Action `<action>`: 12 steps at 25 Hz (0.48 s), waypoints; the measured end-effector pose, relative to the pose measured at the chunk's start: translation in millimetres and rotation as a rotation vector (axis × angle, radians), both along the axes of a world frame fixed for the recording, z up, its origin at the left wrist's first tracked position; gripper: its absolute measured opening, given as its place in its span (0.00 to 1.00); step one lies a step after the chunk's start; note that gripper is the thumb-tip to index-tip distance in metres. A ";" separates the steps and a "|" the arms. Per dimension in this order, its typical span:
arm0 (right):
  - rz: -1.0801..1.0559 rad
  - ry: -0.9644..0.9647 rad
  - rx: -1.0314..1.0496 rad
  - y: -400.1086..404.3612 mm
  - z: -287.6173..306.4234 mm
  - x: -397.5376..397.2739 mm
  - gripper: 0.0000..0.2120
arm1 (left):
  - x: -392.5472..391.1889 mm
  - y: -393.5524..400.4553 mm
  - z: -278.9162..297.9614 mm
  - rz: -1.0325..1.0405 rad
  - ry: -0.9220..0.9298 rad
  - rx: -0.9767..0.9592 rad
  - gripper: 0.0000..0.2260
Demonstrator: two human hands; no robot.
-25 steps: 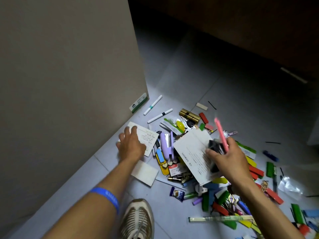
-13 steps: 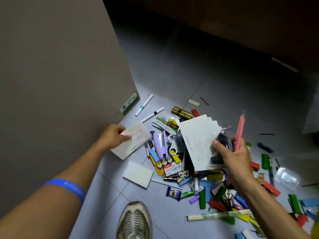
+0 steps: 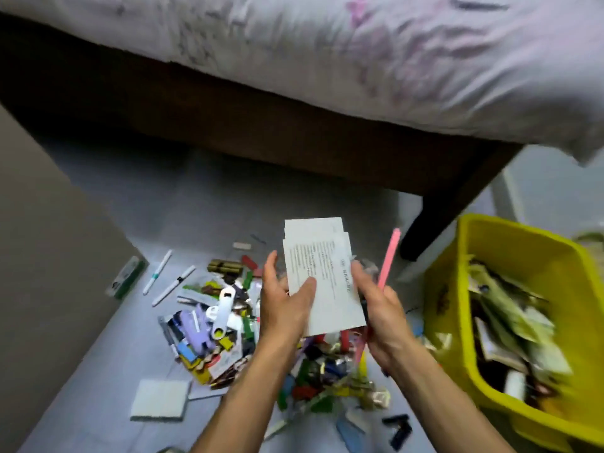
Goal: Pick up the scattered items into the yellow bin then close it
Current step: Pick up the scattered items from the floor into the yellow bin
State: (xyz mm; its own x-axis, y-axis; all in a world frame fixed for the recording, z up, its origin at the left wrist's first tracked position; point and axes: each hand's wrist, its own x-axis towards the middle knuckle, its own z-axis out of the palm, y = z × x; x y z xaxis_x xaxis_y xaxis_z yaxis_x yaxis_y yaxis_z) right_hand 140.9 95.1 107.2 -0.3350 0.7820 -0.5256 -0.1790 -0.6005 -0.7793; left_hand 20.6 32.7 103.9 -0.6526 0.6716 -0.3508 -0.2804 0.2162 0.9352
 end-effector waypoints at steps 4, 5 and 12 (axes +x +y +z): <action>-0.245 -0.089 0.103 16.8 35.1 112.4 0.16 | 100.5 41.3 33.4 -0.321 -0.013 0.073 0.11; -0.349 -0.120 0.141 26.2 42.5 143.5 0.15 | 122.8 50.7 40.1 -0.391 -0.042 0.063 0.10; -0.056 -0.839 0.299 69.3 49.6 276.3 0.22 | 189.0 67.2 34.2 -0.475 0.001 -0.107 0.15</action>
State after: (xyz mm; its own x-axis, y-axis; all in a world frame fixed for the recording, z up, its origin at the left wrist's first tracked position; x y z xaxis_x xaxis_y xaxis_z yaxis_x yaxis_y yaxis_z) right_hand 417.2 164.4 156.8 0.1109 0.9294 -0.3521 0.4981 -0.3586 -0.7895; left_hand 209.6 99.9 138.1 -0.2830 0.8555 -0.4337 -0.1260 0.4151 0.9010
